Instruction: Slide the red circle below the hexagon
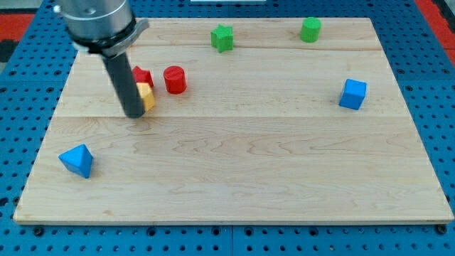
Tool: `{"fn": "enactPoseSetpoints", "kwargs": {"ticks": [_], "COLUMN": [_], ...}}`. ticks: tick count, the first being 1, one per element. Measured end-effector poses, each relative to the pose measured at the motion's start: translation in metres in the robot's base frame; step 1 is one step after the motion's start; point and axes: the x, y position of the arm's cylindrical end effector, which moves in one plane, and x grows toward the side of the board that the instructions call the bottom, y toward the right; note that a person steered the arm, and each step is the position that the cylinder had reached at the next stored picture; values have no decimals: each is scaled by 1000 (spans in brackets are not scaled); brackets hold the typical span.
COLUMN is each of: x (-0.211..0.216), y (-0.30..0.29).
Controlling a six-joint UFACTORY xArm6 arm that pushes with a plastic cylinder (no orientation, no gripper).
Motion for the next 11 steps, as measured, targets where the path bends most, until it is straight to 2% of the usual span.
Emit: {"fn": "enactPoseSetpoints", "kwargs": {"ticks": [1, 2, 3, 4, 5, 7, 8, 9, 10, 11], "x": [-50, -64, -10, -6, -39, -97, -102, -73, -58, -94], "y": [4, 9, 10, 63, 113, 90, 75, 84, 50, 39]}}
